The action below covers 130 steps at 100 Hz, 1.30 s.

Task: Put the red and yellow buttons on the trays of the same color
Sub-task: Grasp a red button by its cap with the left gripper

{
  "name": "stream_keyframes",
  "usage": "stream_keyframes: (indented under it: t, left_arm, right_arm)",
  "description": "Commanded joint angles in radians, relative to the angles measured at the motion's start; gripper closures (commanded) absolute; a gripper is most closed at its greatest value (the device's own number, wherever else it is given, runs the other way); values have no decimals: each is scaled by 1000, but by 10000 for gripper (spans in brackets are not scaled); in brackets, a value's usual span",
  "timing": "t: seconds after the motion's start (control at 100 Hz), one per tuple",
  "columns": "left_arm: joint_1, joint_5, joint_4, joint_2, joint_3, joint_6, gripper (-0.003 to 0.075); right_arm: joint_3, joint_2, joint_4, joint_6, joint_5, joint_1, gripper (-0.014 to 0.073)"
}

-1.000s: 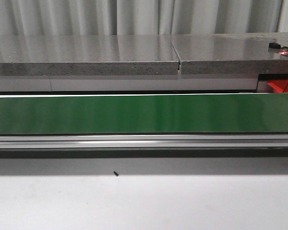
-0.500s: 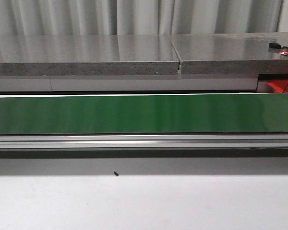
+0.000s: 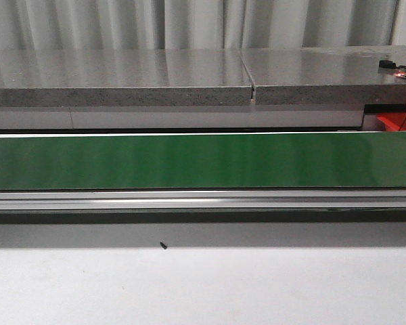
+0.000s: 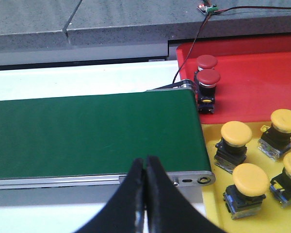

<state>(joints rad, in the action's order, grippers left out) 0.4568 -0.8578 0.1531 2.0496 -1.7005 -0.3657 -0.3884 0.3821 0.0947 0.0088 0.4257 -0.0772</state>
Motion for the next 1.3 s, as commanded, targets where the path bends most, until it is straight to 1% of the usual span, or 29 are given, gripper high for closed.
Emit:
stream_keyframes:
  t: [0.0,0.17,0.55,0.62,0.79,0.93,1.0,1.12,1.29]
  left_arm:
    - [2,68,17,-46,-32,-23,175]
    - [6,68,17,-11,-32,-44,175]
    - [13,121,20,23,-32,-44,181]
    - [13,121,20,23,-32,-44,221]
    - [13,121,22,27,-32,-44,396]
    - [13,123,22,27,-32,-44,500]
    - [13,126,22,27,-32,-44,535]
    - [18,124,22,27,-32,-44,575]
    - [32,85,17,-11,-32,-29,586]
  right_arm:
    - [-24,4,3,-9,-79,0,660]
    - [-24,4,3,-9,-79,0,660]
    - [-24,4,3,-9,-79,0,660]
    - [-24,4,3,-9,-79,0,660]
    - [-24,4,3,-9,-79,0,660]
    - [-24,4,3,-9,-79,0,660]
    - [-24,4,3,-9,-79,0,660]
    - [-24,4,3,-9,-79,0,660]
    - [-24,4,3,-9,-79,0,660]
